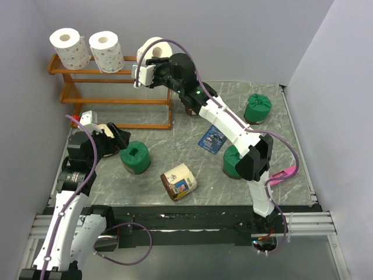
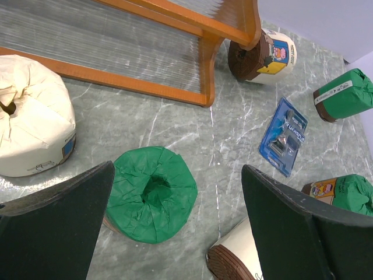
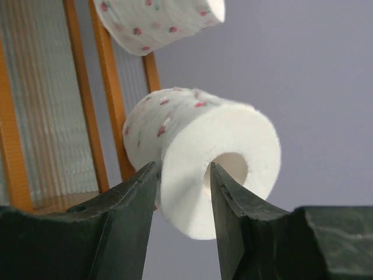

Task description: Place and organize the paper towels onto the shelf

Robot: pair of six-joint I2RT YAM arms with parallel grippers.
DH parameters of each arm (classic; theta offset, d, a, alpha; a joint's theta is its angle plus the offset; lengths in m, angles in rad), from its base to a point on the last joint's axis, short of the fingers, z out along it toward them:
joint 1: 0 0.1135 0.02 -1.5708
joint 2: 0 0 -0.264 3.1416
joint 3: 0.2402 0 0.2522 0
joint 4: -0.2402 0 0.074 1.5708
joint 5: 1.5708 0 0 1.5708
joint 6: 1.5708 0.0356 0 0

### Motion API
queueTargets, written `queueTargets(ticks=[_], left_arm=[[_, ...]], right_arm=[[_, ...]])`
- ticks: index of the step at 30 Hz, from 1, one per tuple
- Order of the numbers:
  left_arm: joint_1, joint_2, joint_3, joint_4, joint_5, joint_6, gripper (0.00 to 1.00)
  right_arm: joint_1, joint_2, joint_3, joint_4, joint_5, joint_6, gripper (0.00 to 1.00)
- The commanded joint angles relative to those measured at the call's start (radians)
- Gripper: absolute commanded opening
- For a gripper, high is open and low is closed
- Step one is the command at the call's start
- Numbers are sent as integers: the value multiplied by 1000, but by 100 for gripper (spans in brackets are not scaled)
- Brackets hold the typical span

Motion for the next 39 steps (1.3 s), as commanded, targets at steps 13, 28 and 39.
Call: queueTargets(ticks=[13, 28, 39], left_arm=[[-4, -13, 10, 18, -8, 0, 96], [-4, -4, 6, 21, -22, -4, 96], [-6, 36, 28, 10, -42, -3, 96]], right_arm=[[-1, 3, 55, 115, -1, -15, 50], [-33, 9, 101, 112, -47, 137, 52], [-30, -406, -374, 219, -9, 544, 56]])
